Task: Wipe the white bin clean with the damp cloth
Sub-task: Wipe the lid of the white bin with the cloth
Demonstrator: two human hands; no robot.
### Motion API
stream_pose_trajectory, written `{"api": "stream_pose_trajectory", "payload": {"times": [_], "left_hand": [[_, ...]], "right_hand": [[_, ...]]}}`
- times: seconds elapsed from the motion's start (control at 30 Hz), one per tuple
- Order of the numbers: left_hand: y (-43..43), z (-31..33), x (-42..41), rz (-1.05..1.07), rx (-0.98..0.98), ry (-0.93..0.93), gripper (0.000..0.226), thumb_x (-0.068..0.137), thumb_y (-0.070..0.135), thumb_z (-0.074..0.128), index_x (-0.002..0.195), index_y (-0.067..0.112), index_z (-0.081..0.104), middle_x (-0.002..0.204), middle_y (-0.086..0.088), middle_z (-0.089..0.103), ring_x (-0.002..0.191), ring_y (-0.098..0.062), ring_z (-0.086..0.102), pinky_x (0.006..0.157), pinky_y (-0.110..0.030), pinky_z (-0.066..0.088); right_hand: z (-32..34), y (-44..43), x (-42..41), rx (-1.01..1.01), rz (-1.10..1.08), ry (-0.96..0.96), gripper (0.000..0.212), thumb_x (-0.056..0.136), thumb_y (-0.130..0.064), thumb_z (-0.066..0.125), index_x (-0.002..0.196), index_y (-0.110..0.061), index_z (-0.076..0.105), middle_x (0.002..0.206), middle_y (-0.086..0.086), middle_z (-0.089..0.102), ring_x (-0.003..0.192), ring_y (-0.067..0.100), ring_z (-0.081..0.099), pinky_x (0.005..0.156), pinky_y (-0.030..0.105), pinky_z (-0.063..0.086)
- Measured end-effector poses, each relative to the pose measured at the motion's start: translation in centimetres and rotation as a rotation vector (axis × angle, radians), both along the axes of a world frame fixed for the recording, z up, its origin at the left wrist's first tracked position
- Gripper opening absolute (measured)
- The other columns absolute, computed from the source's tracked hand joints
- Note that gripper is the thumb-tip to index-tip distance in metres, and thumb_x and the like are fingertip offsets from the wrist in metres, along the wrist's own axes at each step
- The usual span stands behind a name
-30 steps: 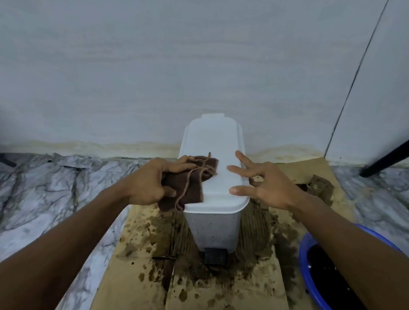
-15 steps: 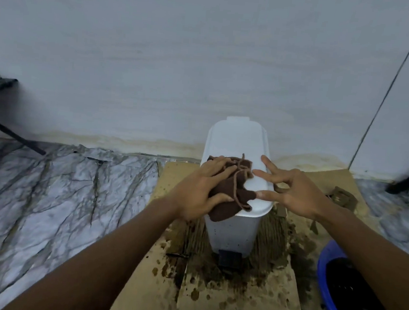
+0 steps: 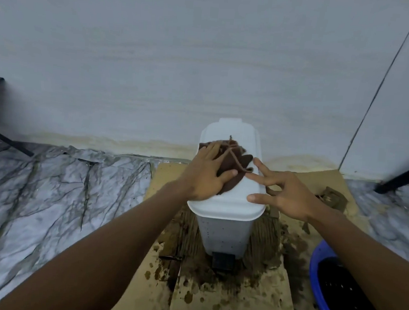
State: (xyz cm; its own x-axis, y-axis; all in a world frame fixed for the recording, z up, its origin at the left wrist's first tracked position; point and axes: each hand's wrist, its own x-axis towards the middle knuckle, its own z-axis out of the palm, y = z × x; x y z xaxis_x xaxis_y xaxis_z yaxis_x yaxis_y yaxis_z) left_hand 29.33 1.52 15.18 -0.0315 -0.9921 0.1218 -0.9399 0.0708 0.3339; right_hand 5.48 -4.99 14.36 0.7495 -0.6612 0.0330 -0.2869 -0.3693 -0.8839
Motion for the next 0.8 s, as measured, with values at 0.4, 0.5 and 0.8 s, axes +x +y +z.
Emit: {"api": "stream_pose_trajectory", "payload": {"times": [0.4,0.5,0.8], "left_hand": [[7.6,-1.5,-1.8,0.080,-0.015,0.137,0.073,0.093,0.057,0.041,0.159,0.043,0.013,0.169,0.014,-0.005,0.155,-0.010,-0.008,0.127,-0.043,0.008],[7.5,-1.0,-0.7,0.042,0.035,0.118,0.076,0.094,0.059,0.051,0.158,0.048,0.012,0.168,0.015,-0.006,0.155,-0.010,-0.007,0.124,-0.039,0.005],[6.3,-0.7,0.4,0.076,0.065,0.334,0.086,0.084,0.072,0.059,0.157,0.046,0.020,0.163,0.028,-0.004,0.154,-0.008,0.002,0.124,-0.043,0.019]], "right_hand": [[1.3,0.2,-0.1,-0.170,-0.032,0.074,0.064,0.070,-0.053,0.081,0.130,-0.042,0.062,0.157,-0.025,0.026,0.144,0.001,0.028,0.117,0.044,0.034],[1.3,-0.9,-0.8,-0.431,0.066,0.298,0.094,0.055,-0.079,0.072,0.141,-0.050,0.046,0.162,-0.022,0.015,0.148,0.010,0.025,0.120,0.051,0.026],[-1.6,-2.8,-0.8,-0.767,0.077,0.249,0.082,0.079,-0.036,0.076,0.150,-0.039,0.035,0.164,-0.002,0.020,0.147,0.029,0.031,0.107,0.058,0.042]]}}
